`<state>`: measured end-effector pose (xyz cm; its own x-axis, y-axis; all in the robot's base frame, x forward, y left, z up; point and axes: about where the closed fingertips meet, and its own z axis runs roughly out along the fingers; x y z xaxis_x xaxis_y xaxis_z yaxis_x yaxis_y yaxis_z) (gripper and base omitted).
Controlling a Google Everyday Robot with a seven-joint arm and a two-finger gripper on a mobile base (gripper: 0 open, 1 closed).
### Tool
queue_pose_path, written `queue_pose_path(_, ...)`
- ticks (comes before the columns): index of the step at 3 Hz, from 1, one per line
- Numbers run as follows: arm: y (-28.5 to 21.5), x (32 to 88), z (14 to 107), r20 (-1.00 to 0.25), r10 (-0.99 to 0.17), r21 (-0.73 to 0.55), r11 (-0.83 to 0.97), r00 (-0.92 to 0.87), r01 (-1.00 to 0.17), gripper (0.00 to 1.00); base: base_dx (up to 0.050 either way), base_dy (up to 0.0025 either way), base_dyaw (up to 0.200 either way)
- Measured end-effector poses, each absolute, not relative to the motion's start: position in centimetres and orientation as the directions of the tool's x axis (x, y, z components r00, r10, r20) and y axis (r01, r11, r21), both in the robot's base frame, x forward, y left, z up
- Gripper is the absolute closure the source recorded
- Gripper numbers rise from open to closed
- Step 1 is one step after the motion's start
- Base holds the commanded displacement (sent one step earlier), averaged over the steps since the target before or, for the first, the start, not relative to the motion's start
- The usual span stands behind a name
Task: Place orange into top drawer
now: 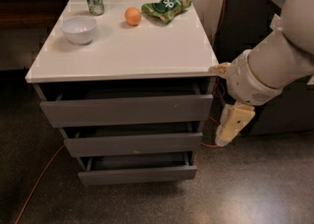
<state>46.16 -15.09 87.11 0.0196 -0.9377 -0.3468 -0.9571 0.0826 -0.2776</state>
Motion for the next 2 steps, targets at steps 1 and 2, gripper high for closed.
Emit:
queue_pose_path(1, -11.7, 47.0, 80.8, -0.397, -0.905, -0.326, -0.016, 0.152, -0.945, 0.00, 0.000, 0.00000, 0.000)
queue_pose_path(2, -10.0, 48.0, 77.4, -0.415, -0.881, -0.370, -0.065, 0.228, -0.927, 0.00, 0.000, 0.00000, 0.000)
